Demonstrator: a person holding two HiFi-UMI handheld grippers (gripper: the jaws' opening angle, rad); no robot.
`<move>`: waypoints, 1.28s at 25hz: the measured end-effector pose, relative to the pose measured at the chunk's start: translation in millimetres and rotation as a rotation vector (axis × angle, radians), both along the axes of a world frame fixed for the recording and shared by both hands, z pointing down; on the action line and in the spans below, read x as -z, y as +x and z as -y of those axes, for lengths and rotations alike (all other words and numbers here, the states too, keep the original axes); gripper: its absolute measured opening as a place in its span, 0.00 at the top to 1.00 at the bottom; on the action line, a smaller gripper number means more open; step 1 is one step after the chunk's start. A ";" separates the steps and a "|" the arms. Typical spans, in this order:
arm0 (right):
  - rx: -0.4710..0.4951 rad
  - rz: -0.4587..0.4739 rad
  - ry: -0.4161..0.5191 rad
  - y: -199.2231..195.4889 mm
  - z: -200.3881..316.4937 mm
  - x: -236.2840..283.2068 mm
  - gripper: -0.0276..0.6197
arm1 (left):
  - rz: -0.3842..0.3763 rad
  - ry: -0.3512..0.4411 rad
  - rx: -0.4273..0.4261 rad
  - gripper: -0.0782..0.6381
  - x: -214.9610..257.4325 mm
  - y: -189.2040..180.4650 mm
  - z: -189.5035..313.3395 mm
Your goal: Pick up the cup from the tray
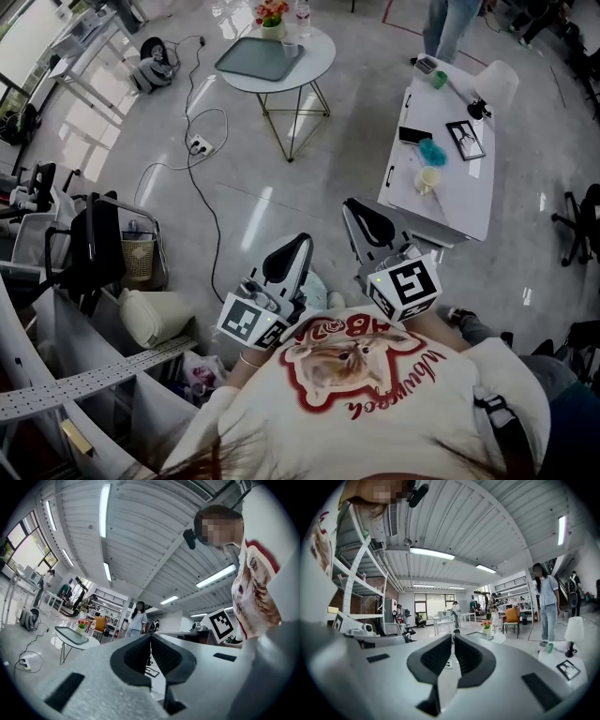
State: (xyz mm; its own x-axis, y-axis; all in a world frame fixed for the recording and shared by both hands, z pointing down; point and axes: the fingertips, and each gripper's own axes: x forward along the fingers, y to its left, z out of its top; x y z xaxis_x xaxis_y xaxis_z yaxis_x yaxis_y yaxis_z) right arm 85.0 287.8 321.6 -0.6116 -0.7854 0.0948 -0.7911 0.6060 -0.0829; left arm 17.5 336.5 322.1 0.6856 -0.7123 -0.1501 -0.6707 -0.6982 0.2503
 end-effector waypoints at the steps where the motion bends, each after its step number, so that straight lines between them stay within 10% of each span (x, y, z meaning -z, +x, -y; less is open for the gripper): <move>1: 0.006 0.001 0.001 -2.0 3.5 -0.1 0.89 | -0.002 0.003 0.008 0.87 1.4 -2.1 3.9; 32: -0.103 0.025 0.031 -109.1 256.4 15.0 0.89 | 0.002 0.047 -0.113 0.87 9.4 -108.2 272.4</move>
State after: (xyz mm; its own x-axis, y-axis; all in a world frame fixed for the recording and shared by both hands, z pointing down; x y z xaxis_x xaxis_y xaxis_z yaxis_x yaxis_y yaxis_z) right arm -24.1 31.4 306.6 -0.5295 -0.8465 0.0552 -0.8472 0.5244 -0.0854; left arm -90.7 64.1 312.7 0.7616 -0.6225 -0.1800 -0.5871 -0.7805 0.2149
